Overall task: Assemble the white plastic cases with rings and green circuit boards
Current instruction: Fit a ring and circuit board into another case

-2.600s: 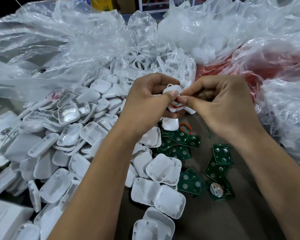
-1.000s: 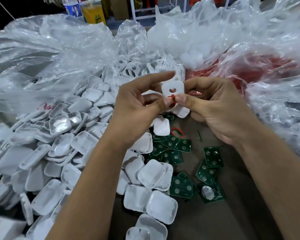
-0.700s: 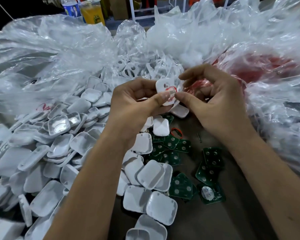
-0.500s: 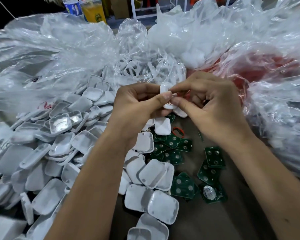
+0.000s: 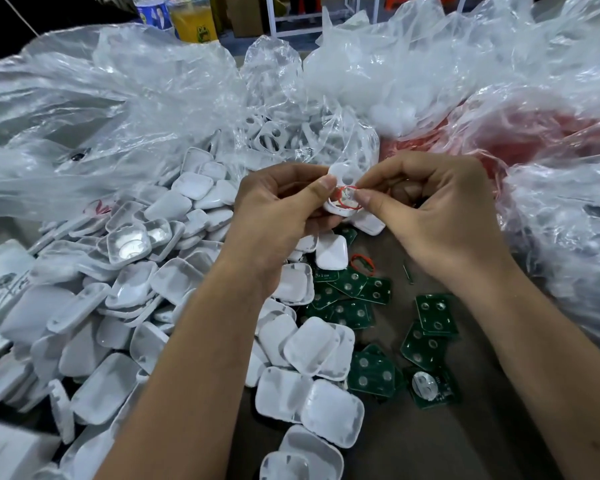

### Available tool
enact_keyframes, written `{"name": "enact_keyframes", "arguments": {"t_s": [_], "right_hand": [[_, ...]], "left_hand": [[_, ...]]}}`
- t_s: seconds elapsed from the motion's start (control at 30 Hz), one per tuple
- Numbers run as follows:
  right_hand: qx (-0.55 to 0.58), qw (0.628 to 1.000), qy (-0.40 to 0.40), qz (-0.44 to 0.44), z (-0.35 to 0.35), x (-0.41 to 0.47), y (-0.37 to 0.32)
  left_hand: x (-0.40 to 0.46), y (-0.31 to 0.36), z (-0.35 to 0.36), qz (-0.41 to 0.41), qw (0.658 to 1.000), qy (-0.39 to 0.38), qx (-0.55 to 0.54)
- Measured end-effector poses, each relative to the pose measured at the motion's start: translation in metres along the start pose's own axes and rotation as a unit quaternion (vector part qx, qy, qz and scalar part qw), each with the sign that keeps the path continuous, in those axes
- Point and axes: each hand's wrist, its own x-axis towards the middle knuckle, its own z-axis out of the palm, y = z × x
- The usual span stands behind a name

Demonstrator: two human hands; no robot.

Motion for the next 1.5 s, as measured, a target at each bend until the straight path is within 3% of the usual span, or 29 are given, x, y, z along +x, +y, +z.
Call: {"name": "enact_keyframes", "arguments": {"t_s": [0.37, 0.63, 0.97, 1.2, 1.3, 1.5], "right_hand": [[-0.036, 0.999, 0.016, 0.012, 0.004, -0.003, -0.006], [-0.073, 0.997, 0.013, -0.026, 0.005, -0.004, -0.007], [0.077, 0.995, -0.034, 0.050, -0.002, 0.002, -0.003], [0.261, 0.934, -0.110, 0.219, -0.007, 0.003, 0.000], [0.241, 0.936, -0.142, 0.214, -0.011, 0.005, 0.002], [0.217, 0.952, -0.108, 0.186, -0.011, 0.005, 0.000]], "left_hand": [[0.001, -0.002, 0.002, 0.001, 1.000, 0.008, 0.014], [0.001, -0.004, 0.003, -0.002, 1.000, 0.011, 0.018], [-0.001, -0.002, 0.000, -0.012, 0.998, -0.038, -0.042], [0.001, -0.003, -0.004, 0.034, 0.995, -0.085, -0.036], [0.000, -0.003, -0.003, 0.047, 0.993, -0.098, -0.036], [0.000, -0.005, -0.003, 0.060, 0.991, -0.105, -0.051]]}}
